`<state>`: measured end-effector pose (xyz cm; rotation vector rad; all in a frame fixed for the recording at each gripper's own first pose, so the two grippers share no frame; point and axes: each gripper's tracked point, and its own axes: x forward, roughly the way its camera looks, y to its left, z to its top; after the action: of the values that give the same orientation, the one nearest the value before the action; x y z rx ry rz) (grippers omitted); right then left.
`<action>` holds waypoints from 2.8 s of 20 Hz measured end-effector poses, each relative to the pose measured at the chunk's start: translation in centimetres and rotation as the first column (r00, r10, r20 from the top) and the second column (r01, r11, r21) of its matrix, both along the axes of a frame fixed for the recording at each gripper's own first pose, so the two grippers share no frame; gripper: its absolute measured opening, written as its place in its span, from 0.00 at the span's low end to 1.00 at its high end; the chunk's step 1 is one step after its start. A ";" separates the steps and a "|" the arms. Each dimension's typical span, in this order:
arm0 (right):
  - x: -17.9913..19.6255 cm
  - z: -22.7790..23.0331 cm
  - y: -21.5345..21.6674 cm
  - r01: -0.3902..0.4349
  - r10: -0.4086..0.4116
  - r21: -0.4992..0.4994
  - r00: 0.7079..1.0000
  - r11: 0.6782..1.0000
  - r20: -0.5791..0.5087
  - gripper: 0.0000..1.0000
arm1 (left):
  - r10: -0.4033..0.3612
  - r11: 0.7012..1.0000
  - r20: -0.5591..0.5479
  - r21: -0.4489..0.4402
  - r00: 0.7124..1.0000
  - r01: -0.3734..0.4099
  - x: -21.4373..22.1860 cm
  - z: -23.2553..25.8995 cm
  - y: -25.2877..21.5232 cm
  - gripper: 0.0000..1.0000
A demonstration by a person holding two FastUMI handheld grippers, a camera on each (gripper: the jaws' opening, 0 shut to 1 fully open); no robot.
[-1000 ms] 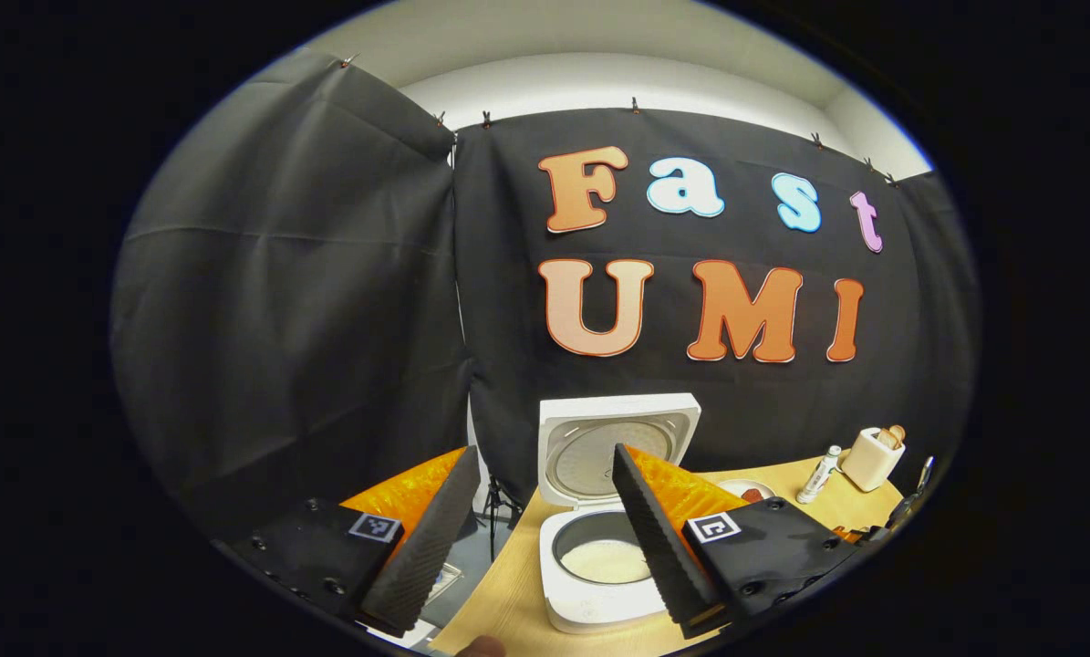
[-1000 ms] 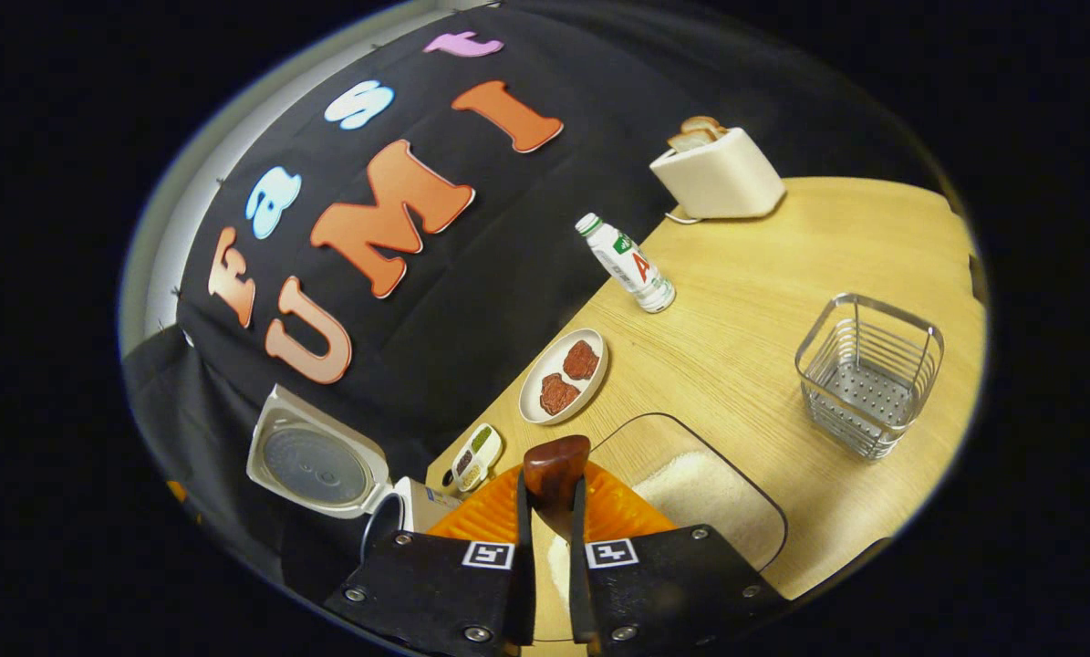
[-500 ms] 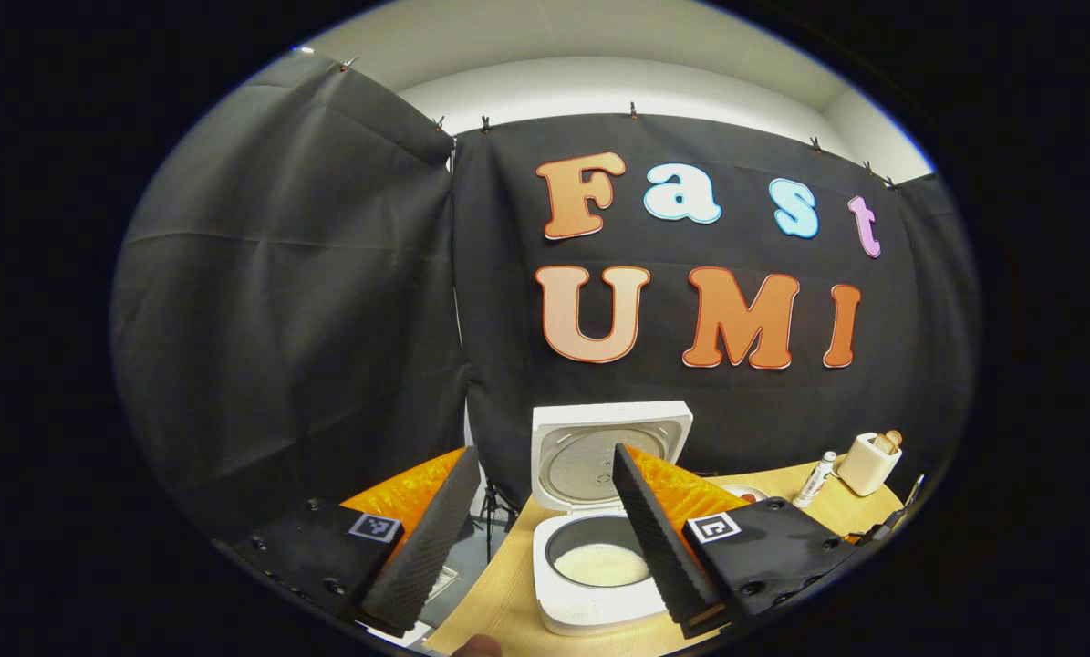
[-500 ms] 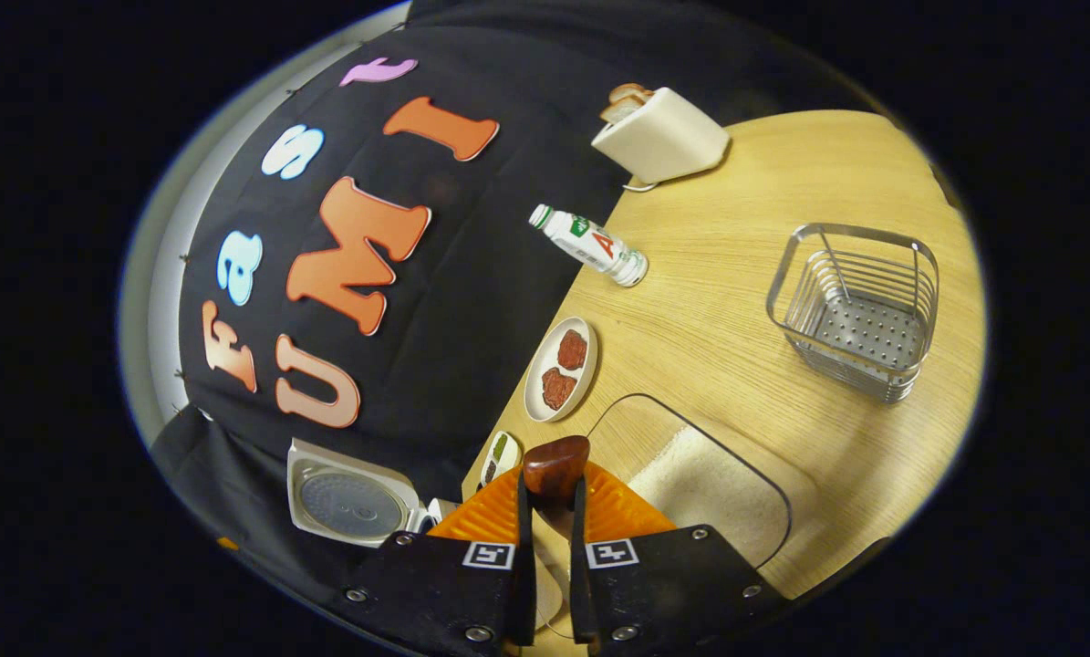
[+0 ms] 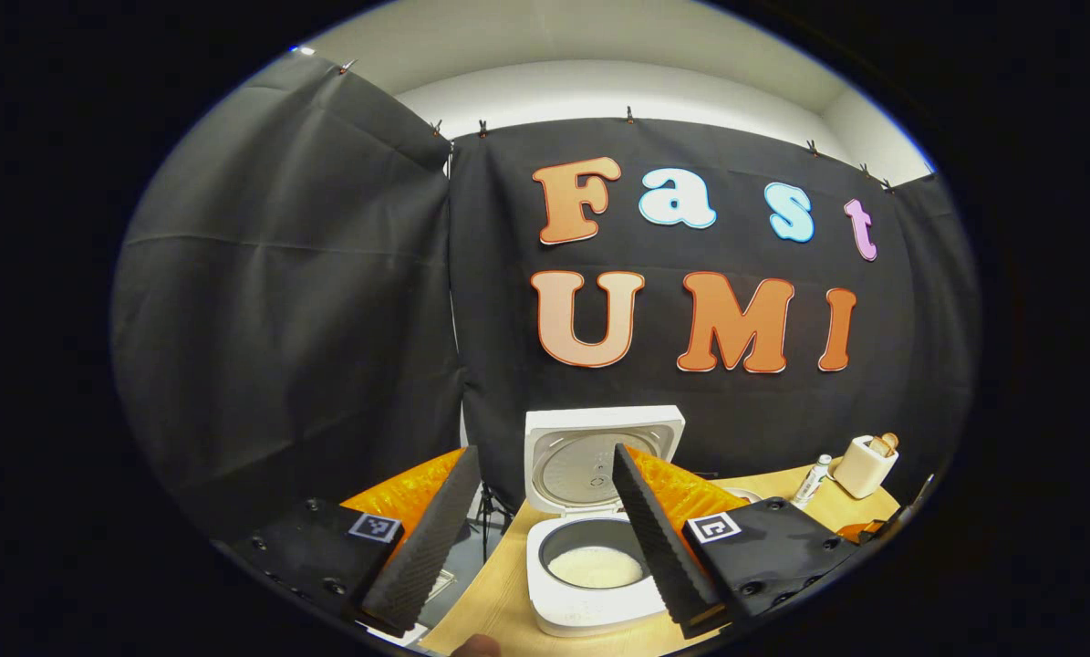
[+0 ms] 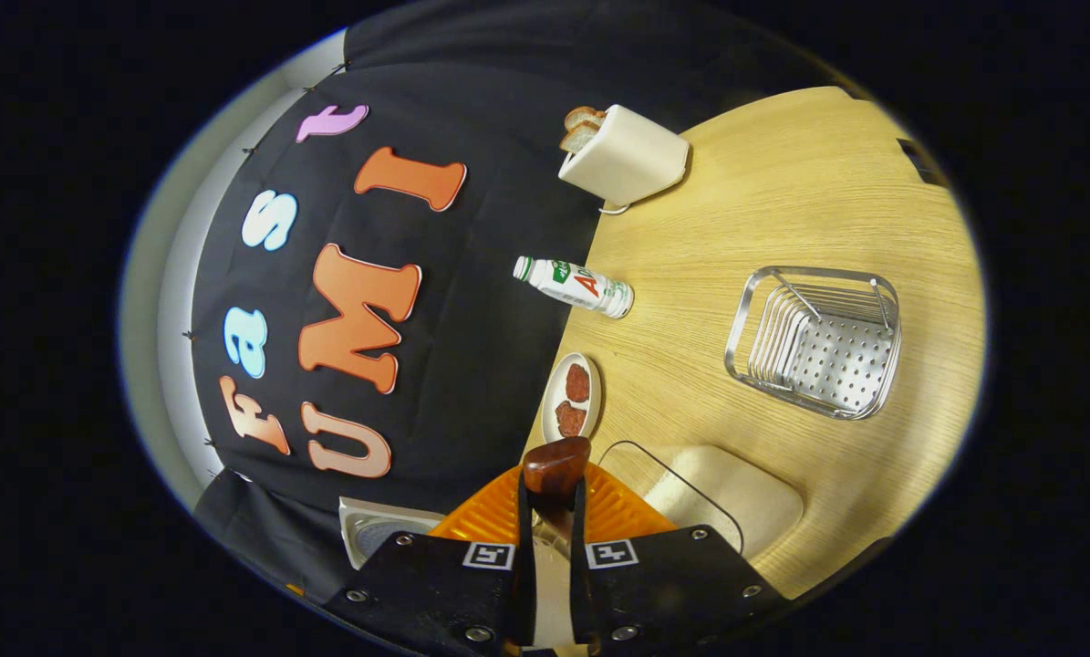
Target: Close the left gripper, press the button to open the rice cooker; take a wooden spoon from the chopstick holder with the right hand, scoop a spoonful of rice and pour it into the rice cooker, then put the wooden spoon back into the chopstick holder.
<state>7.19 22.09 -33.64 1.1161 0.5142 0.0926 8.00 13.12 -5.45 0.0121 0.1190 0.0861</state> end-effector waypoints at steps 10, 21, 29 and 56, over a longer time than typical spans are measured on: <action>0.7 3.4 1.9 -0.007 0.008 0.080 1.000 0.997 -0.005 0.14 | 0.007 1.000 0.015 -0.018 1.000 -0.006 -0.4 0.4 0.9 0.99; 2.1 8.2 8.7 -0.094 0.092 0.162 0.996 0.982 0.020 0.14 | 0.046 0.999 0.005 -0.023 0.999 -0.046 -0.9 -0.1 3.7 0.99; 3.0 11.3 15.3 -0.176 0.171 0.169 0.984 0.970 0.047 0.14 | 0.068 0.997 -0.003 -0.043 0.998 -0.068 -1.3 -0.9 5.9 0.99; 2.9 11.9 32.9 -0.271 0.312 -0.230 0.936 0.935 0.166 0.14 | -0.061 0.996 -0.037 -0.062 0.997 0.058 0.2 -2.7 11.6 0.98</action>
<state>10.08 55.00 -21.75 0.8123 0.4945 0.4013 8.22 24.75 -8.16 -0.0433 0.1595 0.0225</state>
